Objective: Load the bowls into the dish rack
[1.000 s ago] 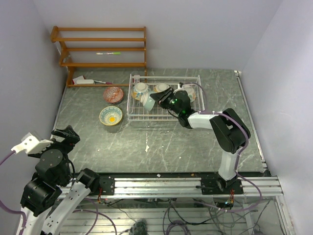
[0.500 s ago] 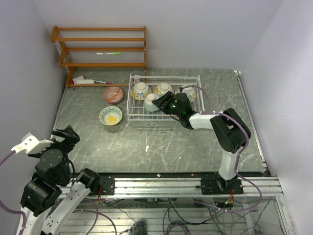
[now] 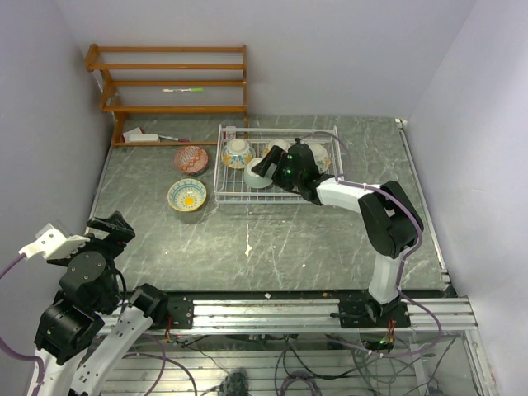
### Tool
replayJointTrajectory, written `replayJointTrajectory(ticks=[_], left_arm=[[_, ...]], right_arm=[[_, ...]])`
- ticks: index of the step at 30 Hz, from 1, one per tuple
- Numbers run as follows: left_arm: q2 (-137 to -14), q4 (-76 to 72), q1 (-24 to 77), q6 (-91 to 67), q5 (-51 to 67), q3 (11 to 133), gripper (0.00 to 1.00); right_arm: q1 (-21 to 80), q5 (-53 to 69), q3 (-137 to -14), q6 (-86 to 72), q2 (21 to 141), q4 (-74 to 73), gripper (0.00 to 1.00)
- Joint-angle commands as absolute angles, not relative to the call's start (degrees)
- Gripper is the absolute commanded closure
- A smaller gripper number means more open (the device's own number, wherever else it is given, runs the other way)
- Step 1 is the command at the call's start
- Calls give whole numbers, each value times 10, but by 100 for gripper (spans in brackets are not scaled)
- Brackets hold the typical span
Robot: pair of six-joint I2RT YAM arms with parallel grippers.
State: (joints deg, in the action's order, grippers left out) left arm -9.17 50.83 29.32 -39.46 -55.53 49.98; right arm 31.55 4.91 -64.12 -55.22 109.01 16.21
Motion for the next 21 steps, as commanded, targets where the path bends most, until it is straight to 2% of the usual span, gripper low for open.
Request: replayJointTrajectory(ticks=[1, 21], left_arm=[[-90, 499, 288, -396, -572, 508, 4], [-91, 497, 288, -393, -571, 507, 5]], right_arm=[[314, 27, -672, -498, 1091, 90, 3], [342, -60, -705, -392, 1045, -13, 0]])
